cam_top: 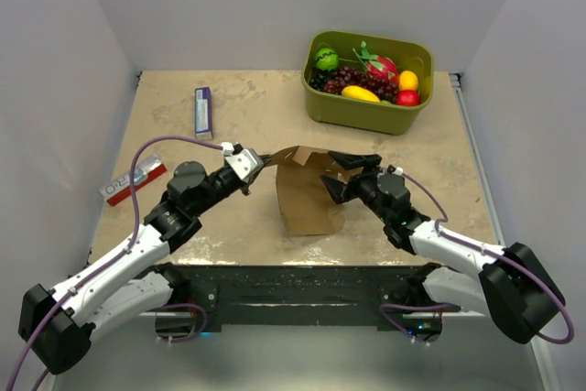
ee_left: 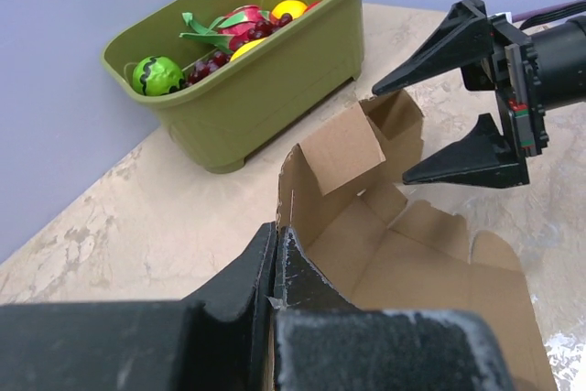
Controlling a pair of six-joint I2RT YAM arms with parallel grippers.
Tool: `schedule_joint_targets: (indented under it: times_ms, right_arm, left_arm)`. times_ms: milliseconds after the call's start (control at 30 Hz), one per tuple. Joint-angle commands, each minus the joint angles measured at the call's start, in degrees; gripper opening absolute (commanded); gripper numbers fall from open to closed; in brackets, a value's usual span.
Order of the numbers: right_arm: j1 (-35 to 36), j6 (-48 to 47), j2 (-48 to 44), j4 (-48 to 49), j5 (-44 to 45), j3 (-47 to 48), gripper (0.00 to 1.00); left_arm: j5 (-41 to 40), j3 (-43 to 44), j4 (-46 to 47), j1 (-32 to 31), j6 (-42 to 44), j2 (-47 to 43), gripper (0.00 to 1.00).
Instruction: Fold the paper box
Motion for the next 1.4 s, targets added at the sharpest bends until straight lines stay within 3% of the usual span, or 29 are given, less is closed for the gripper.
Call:
schedule_joint_targets:
  times_ms: [0,367,800,1033,1067,1100,1167,1200,1267,1367]
  right_arm:
    - [-0.1,2.4,0.7,4.5,3.6,1.0,0.77]
    - [-1.9,-0.5,-9.5,-5.2,9.8,1.3,0.80]
    - [-2.8,-2.8,-6.3,-6.2,9.4,0.6,0.76]
    - [-2.8,-5.2,-5.8,-8.6,12.4,0.0,0.39]
    - [-2.8,-5.3,-5.8,-8.9,12.6,-0.1,0.32]
    - [-2.7,-5.3,-5.8,-8.9,12.9,-0.6,0.18]
    - [-2.7,-5.4,-5.7,-9.0,13.7,-0.8,0.07]
    - [-2.7,-5.6,-5.5,-9.2,13.8,-0.9,0.00]
    - [-2.6,-6.0,-5.0,-9.7,14.6,-0.9,0.00]
    - [-2.5,-7.2,-4.0,-9.7,15.7,-0.9,0.00]
  left_arm:
    - [2.3,0.0,3.1,-0.9,1.8,-1.4,0.00]
    - [2.4,0.5,2.2,-1.2,1.9,-1.1,0.00]
    - [3.9,0.3,2.6,-1.4,1.6,-0.7,0.00]
    - [3.3,-0.4,4.0,-1.4,1.3,0.7,0.00]
    - [3.7,-0.6,4.3,-1.4,1.1,1.8,0.00]
    - [3.7,-0.7,4.7,-1.4,0.7,2.5,0.00]
    - [3.1,-0.2,5.4,-1.4,-0.8,5.5,0.00]
    - [2.7,0.3,5.2,-1.4,-1.2,6.7,0.04]
    - [1.8,1.7,3.9,-1.4,-2.6,9.5,0.13]
    - [1.0,2.5,3.3,-1.4,-3.9,11.4,0.36]
